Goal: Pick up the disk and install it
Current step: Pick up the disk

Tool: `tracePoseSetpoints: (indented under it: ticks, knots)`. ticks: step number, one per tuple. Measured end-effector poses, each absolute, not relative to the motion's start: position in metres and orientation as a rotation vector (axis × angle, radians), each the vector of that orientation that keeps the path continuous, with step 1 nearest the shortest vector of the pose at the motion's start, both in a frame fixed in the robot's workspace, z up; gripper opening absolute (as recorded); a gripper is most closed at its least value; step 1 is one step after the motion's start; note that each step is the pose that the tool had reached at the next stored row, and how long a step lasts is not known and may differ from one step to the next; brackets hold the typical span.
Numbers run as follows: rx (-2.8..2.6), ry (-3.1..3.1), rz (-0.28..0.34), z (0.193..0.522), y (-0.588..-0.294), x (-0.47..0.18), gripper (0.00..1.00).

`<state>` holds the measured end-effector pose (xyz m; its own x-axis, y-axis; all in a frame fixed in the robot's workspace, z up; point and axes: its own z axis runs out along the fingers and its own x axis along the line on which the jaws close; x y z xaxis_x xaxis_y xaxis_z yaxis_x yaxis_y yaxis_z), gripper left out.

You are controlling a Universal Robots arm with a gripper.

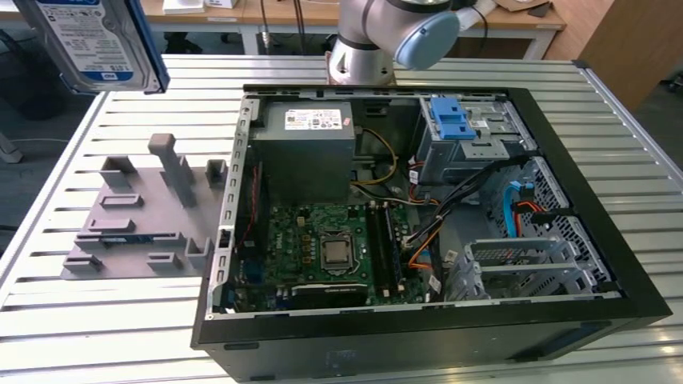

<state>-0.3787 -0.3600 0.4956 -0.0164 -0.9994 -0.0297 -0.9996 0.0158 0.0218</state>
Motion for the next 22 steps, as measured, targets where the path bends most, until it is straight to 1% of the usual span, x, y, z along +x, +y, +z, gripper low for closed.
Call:
tracePoseSetpoints:
  ticks: [10, 22]
  knots:
    - [-2.199, 2.235, 0.057, 0.496, -0.367, -0.36, 0.36]
    - [-2.199, 2.235, 0.057, 0.496, -0.367, -0.359, 0.36]
